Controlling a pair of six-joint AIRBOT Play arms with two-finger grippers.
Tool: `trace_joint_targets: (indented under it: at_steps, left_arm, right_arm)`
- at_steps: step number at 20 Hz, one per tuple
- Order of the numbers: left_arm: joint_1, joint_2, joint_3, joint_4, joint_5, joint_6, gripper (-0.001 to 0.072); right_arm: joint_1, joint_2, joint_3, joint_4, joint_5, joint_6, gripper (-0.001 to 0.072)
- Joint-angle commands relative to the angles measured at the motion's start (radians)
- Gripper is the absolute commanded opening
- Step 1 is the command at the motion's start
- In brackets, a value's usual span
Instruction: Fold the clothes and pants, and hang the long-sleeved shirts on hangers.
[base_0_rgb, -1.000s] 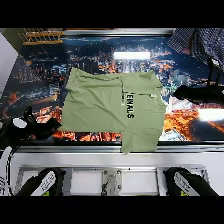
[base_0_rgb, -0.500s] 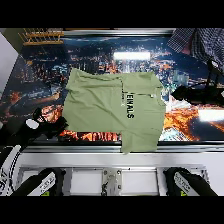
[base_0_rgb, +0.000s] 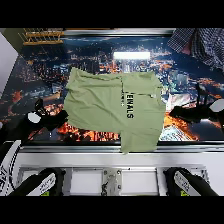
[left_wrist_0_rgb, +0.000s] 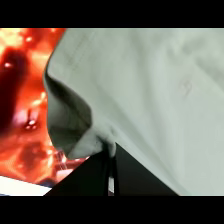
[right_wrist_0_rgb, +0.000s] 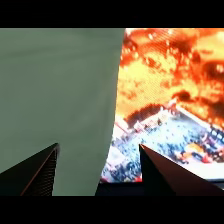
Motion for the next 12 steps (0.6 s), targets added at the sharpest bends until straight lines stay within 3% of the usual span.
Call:
trace_joint_targets:
  at_steps: [1, 5, 9, 11, 12]
  left_arm:
    - [-0.003, 0.000, 0.020, -0.002, -0.028, 0.036, 0.0008]
    - [-0.003, 0.000, 0.020, -0.002, -0.032, 0.036, 0.0008]
    - [-0.003, 0.000, 0.020, -0.002, -0.033, 0.035, 0.0008]
    - [-0.003, 0.000, 0.020, -0.003, -0.033, 0.035, 0.0008]
    - [-0.003, 0.000, 0.021, -0.003, -0.033, 0.035, 0.0008]
  right_arm:
    - [-0.074, -0.079, -0.162, 0.128, -0.035, -0.087, 0.0529]
    - [-0.069, -0.196, -0.209, 0.320, -0.093, -0.221, 0.0528]
    - [-0.018, -0.251, -0.209, 0.377, -0.132, -0.259, 0.0499]
    - [0.017, -0.251, -0.207, 0.377, -0.141, -0.274, 0.0373]
    - [0.031, -0.250, -0.205, 0.376, -0.141, -0.275, 0.0274]
